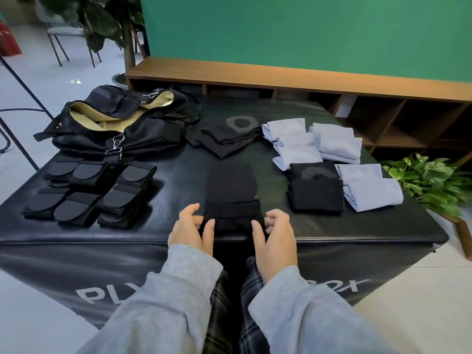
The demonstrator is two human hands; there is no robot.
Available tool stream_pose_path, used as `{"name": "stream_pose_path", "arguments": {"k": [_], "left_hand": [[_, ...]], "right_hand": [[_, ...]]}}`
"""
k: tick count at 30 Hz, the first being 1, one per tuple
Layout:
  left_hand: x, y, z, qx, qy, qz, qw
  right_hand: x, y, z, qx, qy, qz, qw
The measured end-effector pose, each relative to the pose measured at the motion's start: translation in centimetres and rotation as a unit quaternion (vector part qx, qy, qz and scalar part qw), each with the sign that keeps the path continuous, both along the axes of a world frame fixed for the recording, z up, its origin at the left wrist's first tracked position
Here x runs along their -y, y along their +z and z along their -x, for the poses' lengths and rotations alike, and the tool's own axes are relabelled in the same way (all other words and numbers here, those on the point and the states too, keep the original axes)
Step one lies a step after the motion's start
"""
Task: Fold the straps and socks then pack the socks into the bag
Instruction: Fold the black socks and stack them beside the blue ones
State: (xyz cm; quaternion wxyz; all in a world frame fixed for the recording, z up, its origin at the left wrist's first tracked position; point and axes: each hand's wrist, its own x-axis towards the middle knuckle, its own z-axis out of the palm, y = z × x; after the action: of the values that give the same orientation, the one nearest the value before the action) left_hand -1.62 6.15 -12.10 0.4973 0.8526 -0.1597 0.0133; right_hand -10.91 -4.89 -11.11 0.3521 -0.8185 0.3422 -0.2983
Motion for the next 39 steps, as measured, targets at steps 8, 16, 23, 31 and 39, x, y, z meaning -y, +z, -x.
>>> {"name": "stream_pose_path", "arguments": {"k": [8,16,23,31,39], "left_hand": [[1.1,0.6,-0.2,0.183,0.027,-0.134,0.974],[1.9,-1.7,1.3,0.369,-0.101,-0.133,0.914],[1.4,-2.1,1.5,0.322,-0.054,-0.161,0.931],[1.6,-2.9,1.1,0.285,0.021,-0.154,0.946],[1.5,-3.3,0.6,0.286,0.023,-0.128,0.949]], "right_hand": [[0.5,-1.9,-0.8,0.011,-0.018,0.147,0.989],[0.5,-2.6,-0.2,-0.078,0.037,0.172,0.981],[0.2,-2.8,0.0,-0.030,0.044,0.194,0.979],[0.4,-2.9,0.1,0.013,0.088,0.203,0.975],[0.9,-2.6,-0.8,-0.060,0.030,0.221,0.973]]}}
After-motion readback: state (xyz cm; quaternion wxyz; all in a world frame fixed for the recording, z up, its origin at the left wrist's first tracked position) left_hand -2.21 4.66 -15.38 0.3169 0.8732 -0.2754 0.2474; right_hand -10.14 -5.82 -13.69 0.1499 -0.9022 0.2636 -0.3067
